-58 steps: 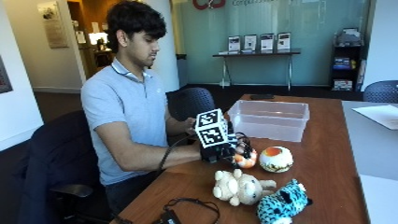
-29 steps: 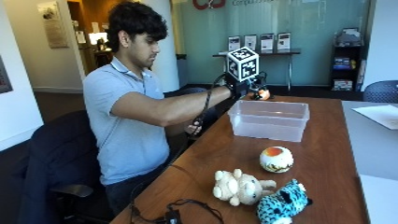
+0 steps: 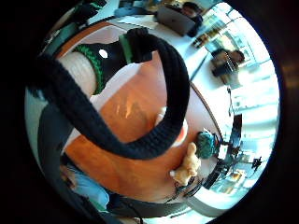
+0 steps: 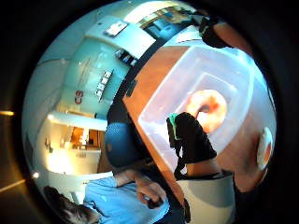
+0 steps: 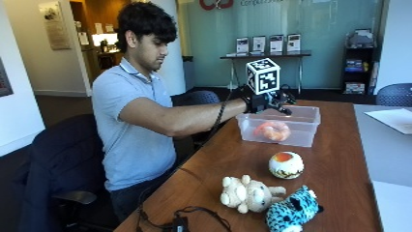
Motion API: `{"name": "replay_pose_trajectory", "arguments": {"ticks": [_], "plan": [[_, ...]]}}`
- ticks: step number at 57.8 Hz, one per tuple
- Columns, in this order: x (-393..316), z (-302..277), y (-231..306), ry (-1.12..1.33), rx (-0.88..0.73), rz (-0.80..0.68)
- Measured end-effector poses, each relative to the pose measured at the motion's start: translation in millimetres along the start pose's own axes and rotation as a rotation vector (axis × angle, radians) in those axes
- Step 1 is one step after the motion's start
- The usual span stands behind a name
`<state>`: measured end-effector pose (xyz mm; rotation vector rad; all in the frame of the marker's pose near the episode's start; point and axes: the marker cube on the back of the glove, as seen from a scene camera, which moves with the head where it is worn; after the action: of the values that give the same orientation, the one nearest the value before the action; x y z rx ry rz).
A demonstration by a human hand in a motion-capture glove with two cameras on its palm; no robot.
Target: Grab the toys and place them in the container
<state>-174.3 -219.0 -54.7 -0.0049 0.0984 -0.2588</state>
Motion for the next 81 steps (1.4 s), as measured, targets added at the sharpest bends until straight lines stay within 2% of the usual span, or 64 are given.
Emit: {"name": "replay_pose_trajectory", "arguments": {"ticks": [5,12,16,22,29,36,42,49,63,81], "plan": [[56,2,7,0.027,-0.048,0.178],[129,25,23,0.120,-0.196,0.394],[157,51,33,0.135,-0.302,0.463],[178,77,41,0.086,-0.356,0.492],[191,94,46,0.068,-0.356,0.465],[193,87,44,0.011,-0.181,0.421],[185,65,40,-0.096,-0.093,0.394],[153,11,25,-0.197,0.004,0.327],[43,-65,-32,-0.120,0.039,0.121],[-37,-39,-98,-0.074,-0.048,0.039]]}}
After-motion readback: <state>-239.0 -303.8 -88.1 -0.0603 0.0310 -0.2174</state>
